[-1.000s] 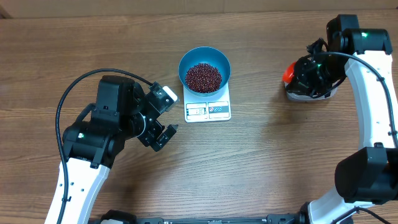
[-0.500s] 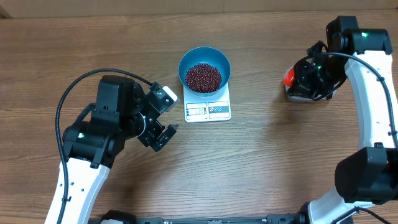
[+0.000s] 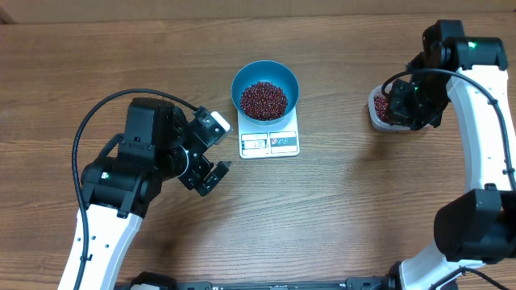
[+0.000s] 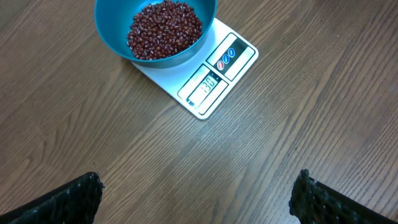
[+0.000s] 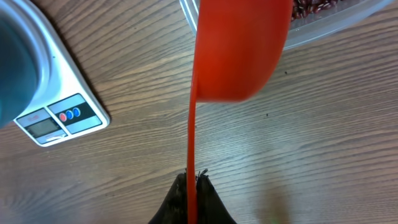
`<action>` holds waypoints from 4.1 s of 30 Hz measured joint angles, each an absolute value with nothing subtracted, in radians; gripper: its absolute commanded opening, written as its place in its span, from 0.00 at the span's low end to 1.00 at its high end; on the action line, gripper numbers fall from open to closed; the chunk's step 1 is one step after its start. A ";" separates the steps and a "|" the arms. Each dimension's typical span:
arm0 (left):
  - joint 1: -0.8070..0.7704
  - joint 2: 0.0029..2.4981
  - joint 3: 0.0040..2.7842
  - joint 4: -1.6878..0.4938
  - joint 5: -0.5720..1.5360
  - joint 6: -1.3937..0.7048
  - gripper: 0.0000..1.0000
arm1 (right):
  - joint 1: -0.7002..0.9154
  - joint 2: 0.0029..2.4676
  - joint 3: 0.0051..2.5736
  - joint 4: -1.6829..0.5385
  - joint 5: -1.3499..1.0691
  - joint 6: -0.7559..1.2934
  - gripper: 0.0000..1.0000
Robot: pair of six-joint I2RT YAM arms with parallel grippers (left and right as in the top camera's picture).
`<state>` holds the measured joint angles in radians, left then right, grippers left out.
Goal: Scoop item into bowl and weigh 150g on scale
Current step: 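Drag the red scoop through the beans in the tub to fill it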
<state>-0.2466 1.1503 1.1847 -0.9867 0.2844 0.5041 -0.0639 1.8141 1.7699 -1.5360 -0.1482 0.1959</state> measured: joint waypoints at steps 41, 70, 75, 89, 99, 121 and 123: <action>-0.247 1.150 1.185 -0.987 0.284 0.504 1.00 | -0.248 2.089 1.780 -1.361 -0.284 0.420 0.04; -0.247 1.150 1.185 -0.987 0.284 0.504 1.00 | -0.242 2.089 1.780 -1.334 -0.179 0.498 0.04; -0.247 1.150 1.185 -0.987 0.284 0.504 1.00 | -0.241 2.098 1.782 -1.333 -0.187 0.486 0.04; -0.247 1.150 1.185 -0.986 0.284 0.504 1.00 | -0.233 2.152 1.787 -1.360 -0.328 0.366 0.04; -0.247 1.150 1.185 -0.987 0.284 0.504 1.00 | -0.232 2.154 1.788 -1.372 -0.467 0.309 0.04; -0.247 1.150 1.185 -0.987 0.284 0.504 1.00 | -0.236 2.154 1.788 -1.462 -0.592 0.104 0.04; -0.247 1.150 1.185 -0.987 0.284 0.504 1.00 | -0.243 2.154 1.787 -1.463 -0.595 0.098 0.04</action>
